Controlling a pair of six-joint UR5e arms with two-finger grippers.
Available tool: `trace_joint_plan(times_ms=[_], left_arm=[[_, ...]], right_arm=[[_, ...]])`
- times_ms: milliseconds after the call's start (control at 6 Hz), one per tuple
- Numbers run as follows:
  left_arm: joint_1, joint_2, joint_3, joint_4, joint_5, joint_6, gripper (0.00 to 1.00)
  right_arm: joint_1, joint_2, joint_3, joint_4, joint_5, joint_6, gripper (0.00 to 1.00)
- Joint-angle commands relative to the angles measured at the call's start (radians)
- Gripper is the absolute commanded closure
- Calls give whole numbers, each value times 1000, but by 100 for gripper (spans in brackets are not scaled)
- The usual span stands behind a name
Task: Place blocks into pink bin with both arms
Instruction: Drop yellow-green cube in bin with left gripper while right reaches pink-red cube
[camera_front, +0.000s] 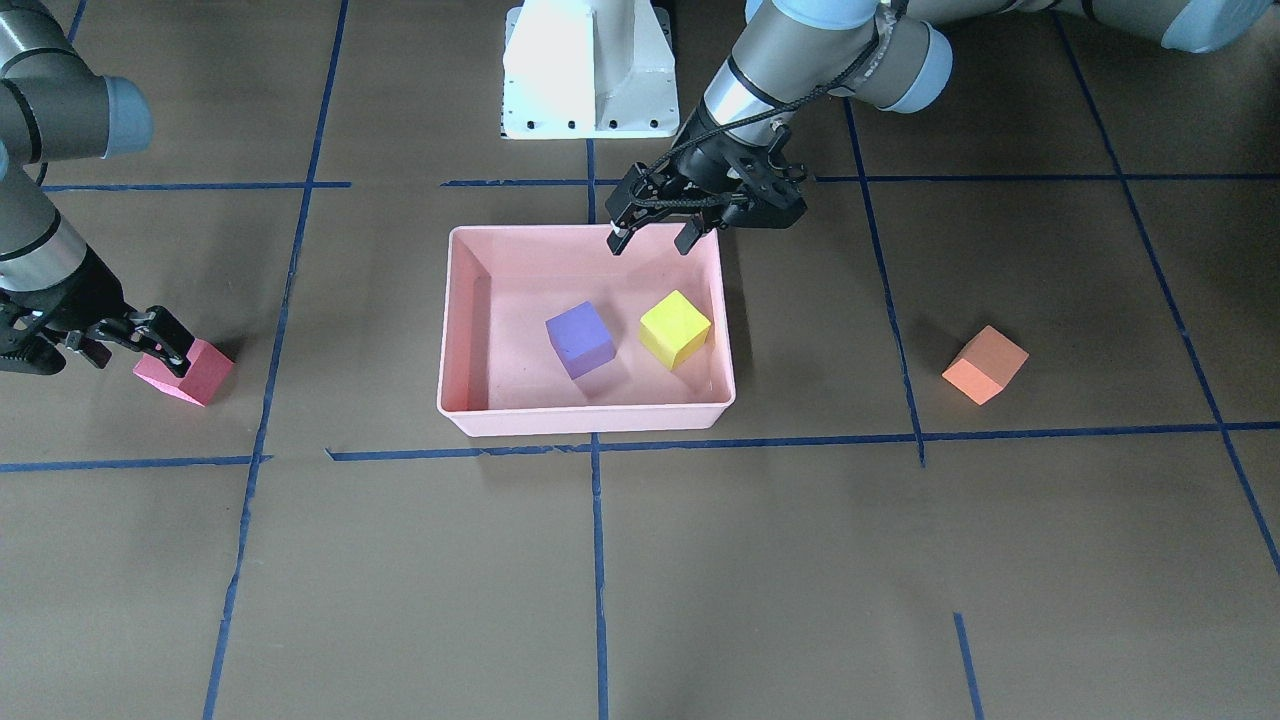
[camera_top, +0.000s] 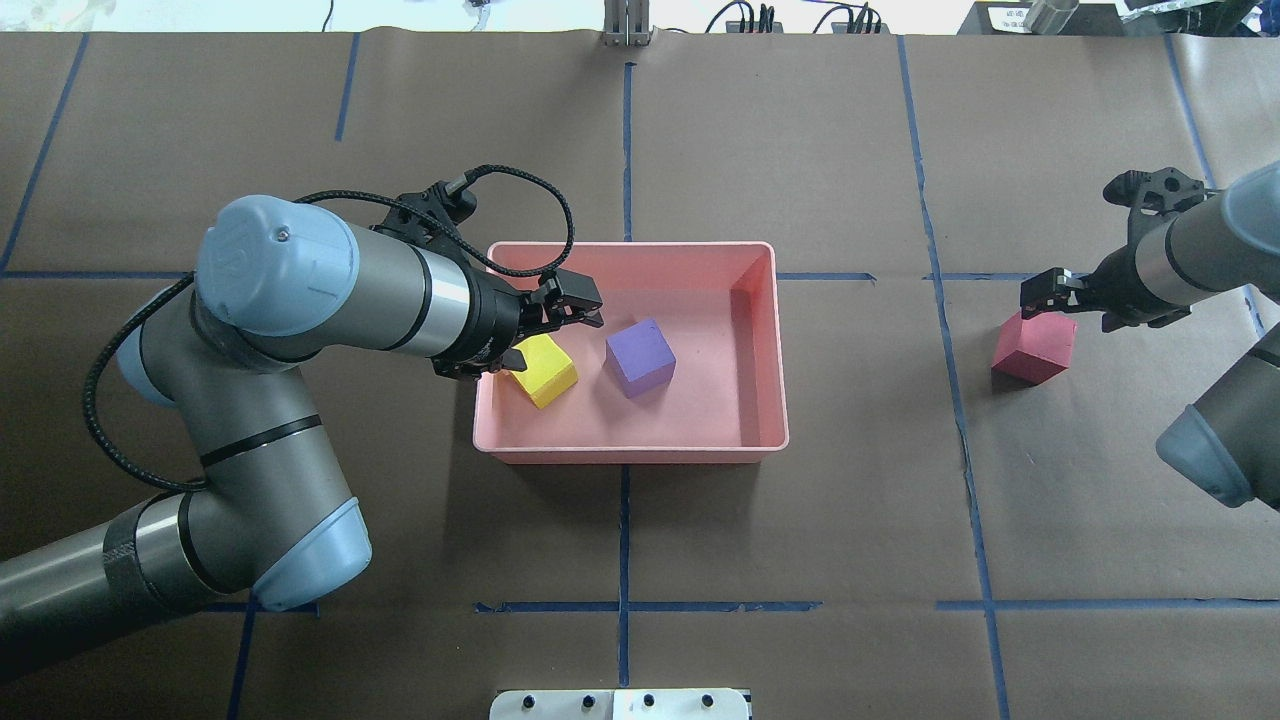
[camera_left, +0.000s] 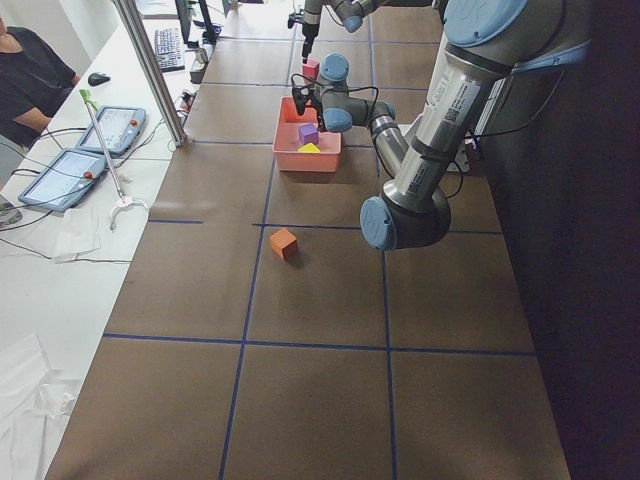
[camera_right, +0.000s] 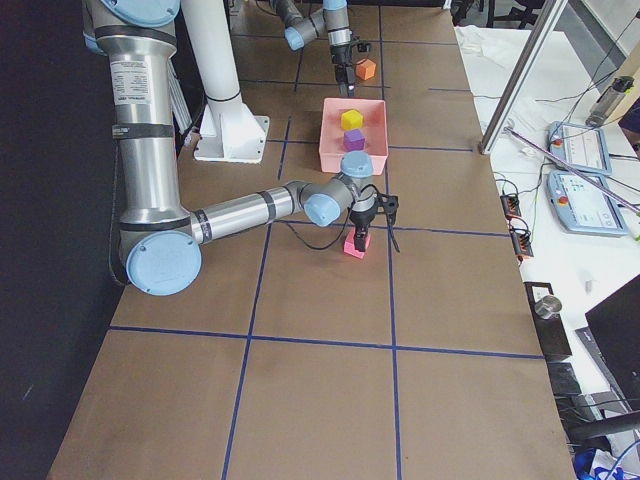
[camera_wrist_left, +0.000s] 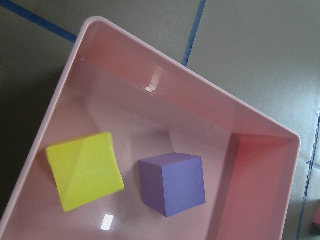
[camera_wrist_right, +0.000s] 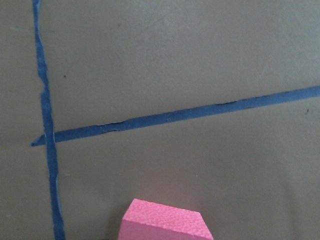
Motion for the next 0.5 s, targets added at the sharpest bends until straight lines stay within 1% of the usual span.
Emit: trace_joint_plan(times_ms=[0, 333], left_arm=[[5, 2, -6, 0, 39, -1, 0], [5, 2, -11, 2, 41, -1, 0]], right_arm=[[0, 1, -19, 1, 89, 18, 0], [-1, 10, -22, 3, 94, 105, 0]])
